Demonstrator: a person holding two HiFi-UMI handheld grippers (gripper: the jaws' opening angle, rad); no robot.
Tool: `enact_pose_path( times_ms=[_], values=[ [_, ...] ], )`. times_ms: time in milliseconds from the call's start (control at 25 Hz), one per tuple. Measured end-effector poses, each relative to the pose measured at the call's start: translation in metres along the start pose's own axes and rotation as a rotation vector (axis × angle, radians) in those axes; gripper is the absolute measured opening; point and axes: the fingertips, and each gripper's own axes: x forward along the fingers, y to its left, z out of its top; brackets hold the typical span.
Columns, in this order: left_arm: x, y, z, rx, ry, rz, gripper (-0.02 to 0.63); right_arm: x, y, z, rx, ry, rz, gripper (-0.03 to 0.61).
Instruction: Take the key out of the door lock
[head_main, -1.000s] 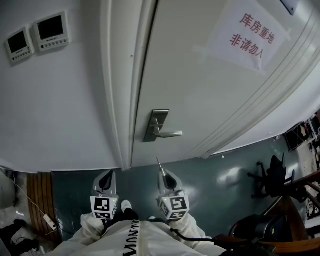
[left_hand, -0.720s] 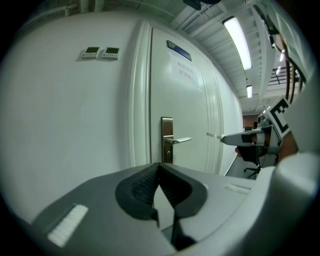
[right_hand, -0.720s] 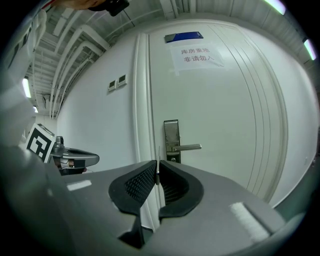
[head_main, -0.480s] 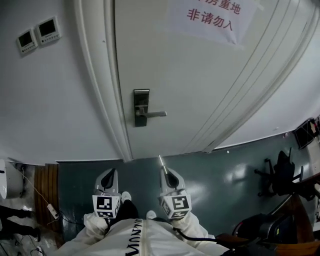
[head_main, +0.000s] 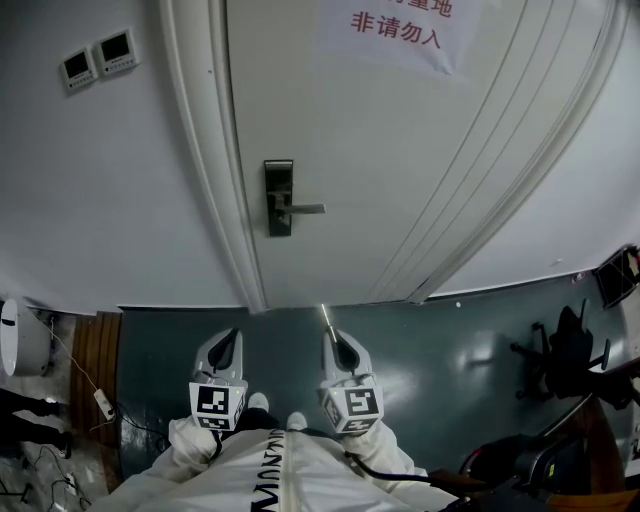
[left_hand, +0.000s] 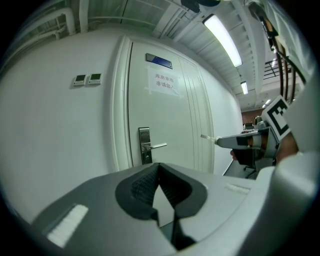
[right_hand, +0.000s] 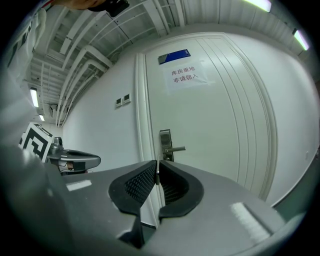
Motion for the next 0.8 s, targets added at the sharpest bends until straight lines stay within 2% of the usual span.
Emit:
enact_pose_path(
  times_ms=[360, 800],
  values=[
    [-0.002, 0.012, 0.007, 0.003, -0.007, -0.021, 0.0, 0.009, 0.016, 0.001, -0.002, 0.022, -0.005, 0.023],
    [-0.005, 0.033, -0.003, -0.023, 0.01, -0.01, 0.0, 0.026, 0.033, -0.006, -0.02, 0.05, 0.006, 0.023]
  ],
)
